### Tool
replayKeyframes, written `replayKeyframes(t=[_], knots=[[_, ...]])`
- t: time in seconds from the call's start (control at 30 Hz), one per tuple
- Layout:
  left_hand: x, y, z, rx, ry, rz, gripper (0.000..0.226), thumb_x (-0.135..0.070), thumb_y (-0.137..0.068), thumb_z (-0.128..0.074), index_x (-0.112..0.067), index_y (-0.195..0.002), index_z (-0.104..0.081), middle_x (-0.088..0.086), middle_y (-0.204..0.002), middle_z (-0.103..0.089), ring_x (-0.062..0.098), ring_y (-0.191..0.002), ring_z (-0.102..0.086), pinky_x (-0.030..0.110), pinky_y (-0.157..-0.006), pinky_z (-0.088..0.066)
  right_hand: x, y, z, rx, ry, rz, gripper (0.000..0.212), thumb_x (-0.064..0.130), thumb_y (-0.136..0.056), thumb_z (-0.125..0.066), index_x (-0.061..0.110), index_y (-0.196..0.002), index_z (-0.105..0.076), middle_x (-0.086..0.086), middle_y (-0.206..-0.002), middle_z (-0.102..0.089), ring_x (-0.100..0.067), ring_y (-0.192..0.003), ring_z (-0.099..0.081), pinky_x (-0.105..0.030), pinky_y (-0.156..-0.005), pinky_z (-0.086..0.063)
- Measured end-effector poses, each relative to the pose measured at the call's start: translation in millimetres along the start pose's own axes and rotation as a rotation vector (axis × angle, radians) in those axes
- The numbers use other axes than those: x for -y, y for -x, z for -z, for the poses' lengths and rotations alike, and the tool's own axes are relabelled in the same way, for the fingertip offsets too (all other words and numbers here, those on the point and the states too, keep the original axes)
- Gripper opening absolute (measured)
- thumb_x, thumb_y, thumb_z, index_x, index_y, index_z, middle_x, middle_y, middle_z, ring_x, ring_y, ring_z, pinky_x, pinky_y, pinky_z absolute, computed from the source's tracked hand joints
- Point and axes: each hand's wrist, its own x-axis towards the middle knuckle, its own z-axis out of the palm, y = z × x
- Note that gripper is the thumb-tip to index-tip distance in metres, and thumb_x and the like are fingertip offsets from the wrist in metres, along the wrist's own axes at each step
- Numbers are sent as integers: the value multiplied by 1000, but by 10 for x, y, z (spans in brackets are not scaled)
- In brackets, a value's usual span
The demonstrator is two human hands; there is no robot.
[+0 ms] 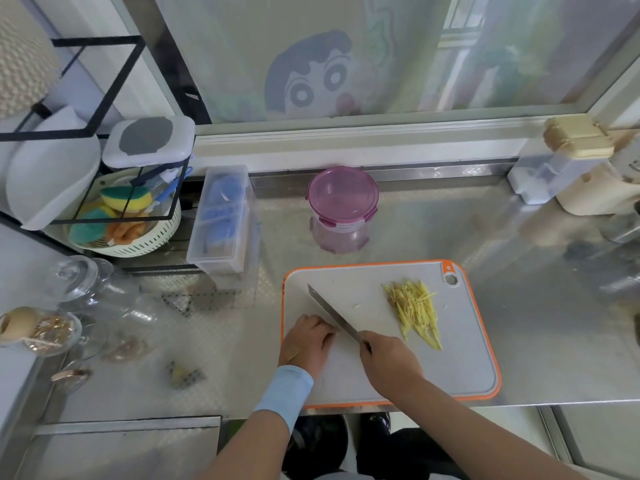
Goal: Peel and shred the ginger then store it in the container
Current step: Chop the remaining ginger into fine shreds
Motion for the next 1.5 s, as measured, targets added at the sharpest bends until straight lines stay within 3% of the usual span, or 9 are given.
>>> replayKeyframes(t=[0.1, 0.23, 0.3, 0.47, 0.57, 0.67, 0.8, 1.07, 1.5], knots=[[20, 26, -22, -37, -23, -77, 13, -22, -83, -63, -24, -81, -75, -11, -81, -65, 10, -80, -50, 15, -64, -40, -14, -2, -20, -9, 8, 18, 25, 26, -102, -36, 27, -103, -61, 8, -65, -48, -20, -65, -51, -25, -47, -28], [33, 17, -55, -64, -105, -152, 29, -24, -81, -46, -19, -77, -75, -5, -81, -68, 16, -81, -55, 24, -57, -52, 1, 53, -29, -25, 128, 55, 34, 27, -103, -33, 31, -128, -56, -1, -89, -67, -25, -78, -61, -31, -61, -49], [18, 15, -65, -85, -115, -142, 29, -22, -79, -47, -18, -77, -75, -3, -82, -69, 17, -83, -54, 25, -56, -52, -9, 117, -72, -21, 204, 61, 35, 25, -103, -33, 31, -131, -53, -2, -93, -67, -26, -83, -62, -33, -66, -49], [-43, 36, -88, -150, -83, -122, 29, -20, -79, -47, -15, -79, -76, 0, -80, -69, 17, -85, -51, 26, -57, -52, -96, 199, -120, 9, 243, 30, 34, 17, -102, -37, 32, -131, -48, -1, -82, -60, -25, -75, -60, -34, -60, -45], [-40, 32, -92, -157, -89, -127, 9, -9, -71, -73, -13, -79, -75, 2, -79, -69, 18, -85, -54, 25, -58, -52, -108, 253, -127, 55, 258, -9, 43, 10, -95, -49, 33, -130, -42, 3, -74, -49, -25, -69, -55, -36, -62, -51], [-41, 41, -105, -101, -63, -91, 25, -2, -60, -85, -13, -81, -76, 1, -81, -69, 20, -84, -60, 24, -59, -52, -90, 278, -125, 99, 261, -32, 54, 2, -86, -52, 32, -129, -39, 3, -72, -44, -26, -67, -51, -40, -66, -55], [-19, 27, -128, -90, -61, -76, 28, -1, -58, -85, -14, -80, -77, 0, -80, -69, 20, -83, -61, 23, -56, -52, 30, 100, -101, 86, 279, 20, 52, -5, -87, -41, 24, -131, -44, 1, -77, -47, -26, -71, -50, -33, -60, -42], [-103, 20, -69, -110, -70, -51, 28, 1, -53, -87, -12, -75, -76, 2, -78, -71, 23, -78, -67, 24, -52, -54, -14, 99, -108, 86, 284, 26, 51, -4, -88, -39, 25, -130, -44, -1, -80, -51, -26, -69, -51, -33, -58, -41], [-114, 40, -95, -171, -39, -34, 30, 0, -54, -88, -12, -79, -77, 2, -79, -71, 18, -85, -57, 23, -58, -55, -35, 112, -94, 67, 271, 47, 45, -3, -89, -40, 23, -126, -47, 0, -78, -50, -26, -68, -51, -31, -54, -37]])
